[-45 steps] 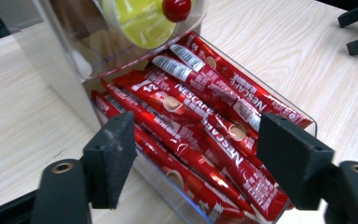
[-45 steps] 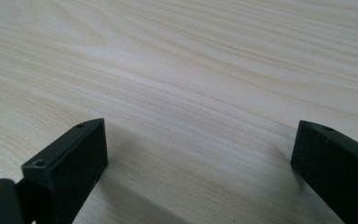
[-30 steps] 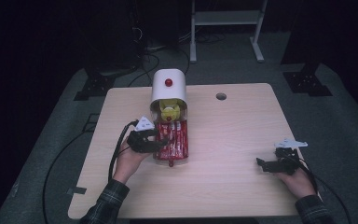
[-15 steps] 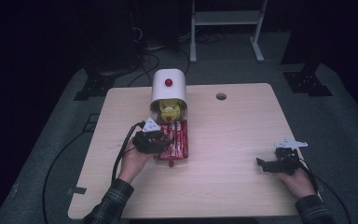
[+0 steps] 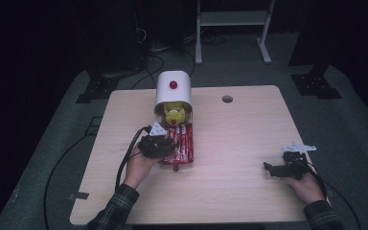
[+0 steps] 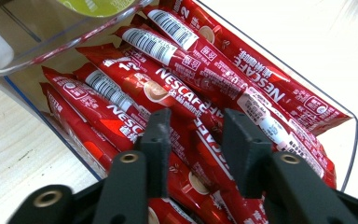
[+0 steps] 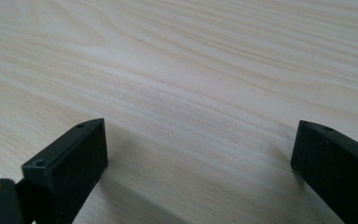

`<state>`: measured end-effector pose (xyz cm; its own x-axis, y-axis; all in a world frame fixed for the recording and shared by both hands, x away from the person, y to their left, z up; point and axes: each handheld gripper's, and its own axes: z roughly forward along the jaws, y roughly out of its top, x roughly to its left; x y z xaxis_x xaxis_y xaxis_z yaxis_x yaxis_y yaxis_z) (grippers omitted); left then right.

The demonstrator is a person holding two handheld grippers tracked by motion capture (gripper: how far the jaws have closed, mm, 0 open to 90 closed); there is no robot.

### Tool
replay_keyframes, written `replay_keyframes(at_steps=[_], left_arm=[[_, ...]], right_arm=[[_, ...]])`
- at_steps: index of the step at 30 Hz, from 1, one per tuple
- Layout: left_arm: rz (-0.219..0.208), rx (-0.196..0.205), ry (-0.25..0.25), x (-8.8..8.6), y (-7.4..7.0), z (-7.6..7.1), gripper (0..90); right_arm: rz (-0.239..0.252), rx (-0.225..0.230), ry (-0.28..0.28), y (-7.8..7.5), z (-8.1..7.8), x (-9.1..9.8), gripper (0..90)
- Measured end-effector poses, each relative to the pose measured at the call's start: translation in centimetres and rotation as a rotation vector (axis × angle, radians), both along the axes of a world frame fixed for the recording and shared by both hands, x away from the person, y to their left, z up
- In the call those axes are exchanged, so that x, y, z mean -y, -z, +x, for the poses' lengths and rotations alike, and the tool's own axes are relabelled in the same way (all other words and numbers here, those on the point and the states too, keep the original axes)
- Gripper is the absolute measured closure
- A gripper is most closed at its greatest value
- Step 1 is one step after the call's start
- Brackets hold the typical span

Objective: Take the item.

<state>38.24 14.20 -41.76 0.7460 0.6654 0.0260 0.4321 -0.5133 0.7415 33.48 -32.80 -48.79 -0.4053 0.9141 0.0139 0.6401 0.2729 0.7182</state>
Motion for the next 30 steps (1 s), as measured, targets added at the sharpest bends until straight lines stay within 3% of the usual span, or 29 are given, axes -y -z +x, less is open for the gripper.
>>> replay_keyframes(at_steps=[8,13,30], left_arm=[[-0.011,-0.001,-0.01,-0.2,-0.1,-0.1,80.2],[-0.019,0.009,-0.011,-0.2,-0.3,-0.2,84.0],[-0.062,0.001,0.0,-1.0,-1.0,-0.7,86.5]], right_arm=[[0.0,0.0,0.0,0.0,0.0,0.0,2.9],[0.0,0.0,0.0,0.0,0.0,0.0,2.9],[0.0,0.0,-0.001,0.0,0.0,0.0,2.9]])
